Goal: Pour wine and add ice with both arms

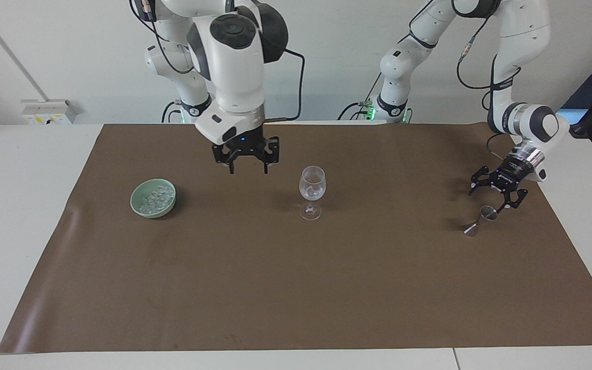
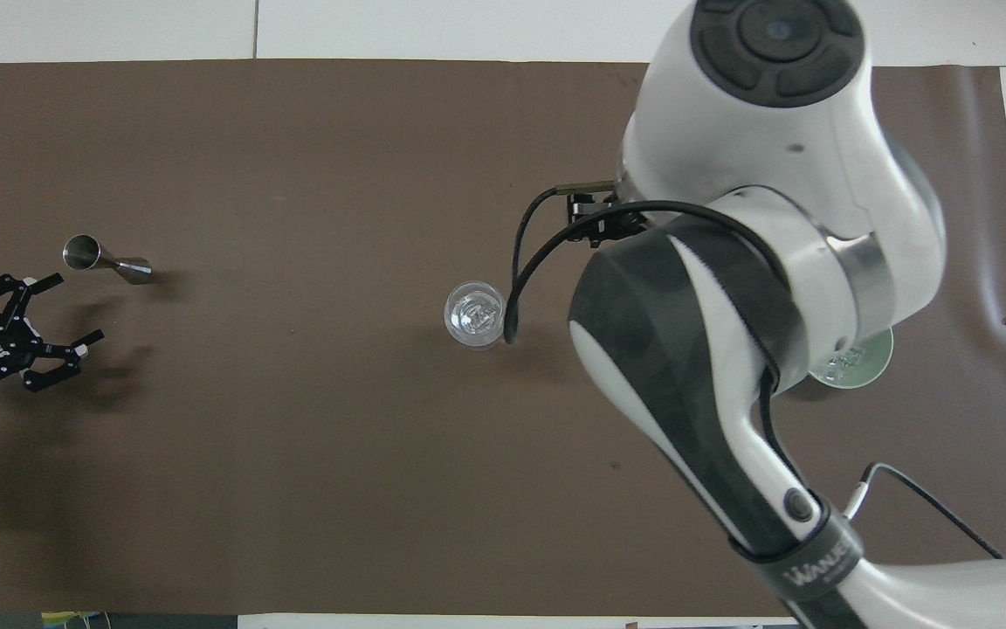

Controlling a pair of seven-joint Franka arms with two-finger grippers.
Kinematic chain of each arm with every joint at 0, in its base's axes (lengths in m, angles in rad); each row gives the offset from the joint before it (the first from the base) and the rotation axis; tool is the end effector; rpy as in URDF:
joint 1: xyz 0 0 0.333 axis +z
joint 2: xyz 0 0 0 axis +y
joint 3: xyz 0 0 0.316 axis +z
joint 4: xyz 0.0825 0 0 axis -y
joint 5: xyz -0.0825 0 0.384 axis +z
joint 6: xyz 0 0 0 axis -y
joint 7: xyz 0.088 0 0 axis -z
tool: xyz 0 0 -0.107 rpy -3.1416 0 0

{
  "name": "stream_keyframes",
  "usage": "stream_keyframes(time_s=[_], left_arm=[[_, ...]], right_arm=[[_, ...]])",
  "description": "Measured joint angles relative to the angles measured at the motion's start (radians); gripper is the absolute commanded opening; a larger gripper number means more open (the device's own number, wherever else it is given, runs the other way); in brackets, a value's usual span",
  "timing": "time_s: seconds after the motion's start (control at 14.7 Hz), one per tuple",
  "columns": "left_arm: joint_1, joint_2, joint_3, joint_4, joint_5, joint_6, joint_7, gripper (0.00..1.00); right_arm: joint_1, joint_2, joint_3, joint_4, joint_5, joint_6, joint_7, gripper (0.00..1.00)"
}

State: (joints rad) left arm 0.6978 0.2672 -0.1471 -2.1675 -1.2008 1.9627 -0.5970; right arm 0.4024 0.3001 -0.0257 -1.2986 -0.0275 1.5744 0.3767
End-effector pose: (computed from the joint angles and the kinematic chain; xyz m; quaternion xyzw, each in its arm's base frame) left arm 0.4893 0.2295 0.2732 0.4868 0.7071 -0.2079 0.4689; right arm 0.5987 0.2365 0.5733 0.9998 0.0007 -0.0048 0.0208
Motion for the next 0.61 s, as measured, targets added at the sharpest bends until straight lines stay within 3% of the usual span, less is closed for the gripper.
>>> stream_keyframes(time_s=[0.34, 0.61], left_arm=[[-0.014, -0.001, -0.006, 0.198, 0.419, -0.060, -0.002, 1.00], [-0.068, -0.003, -0.013, 0.327, 0.675, -0.096, 0.000, 1.00]], right_arm=[[-0.167, -0.041, -0.004, -0.010, -0.001, -0.076, -0.187, 1.00], [-0.280, -0.096, -0.005, -0.038, -0.001, -0.109, -0.228, 1.00]])
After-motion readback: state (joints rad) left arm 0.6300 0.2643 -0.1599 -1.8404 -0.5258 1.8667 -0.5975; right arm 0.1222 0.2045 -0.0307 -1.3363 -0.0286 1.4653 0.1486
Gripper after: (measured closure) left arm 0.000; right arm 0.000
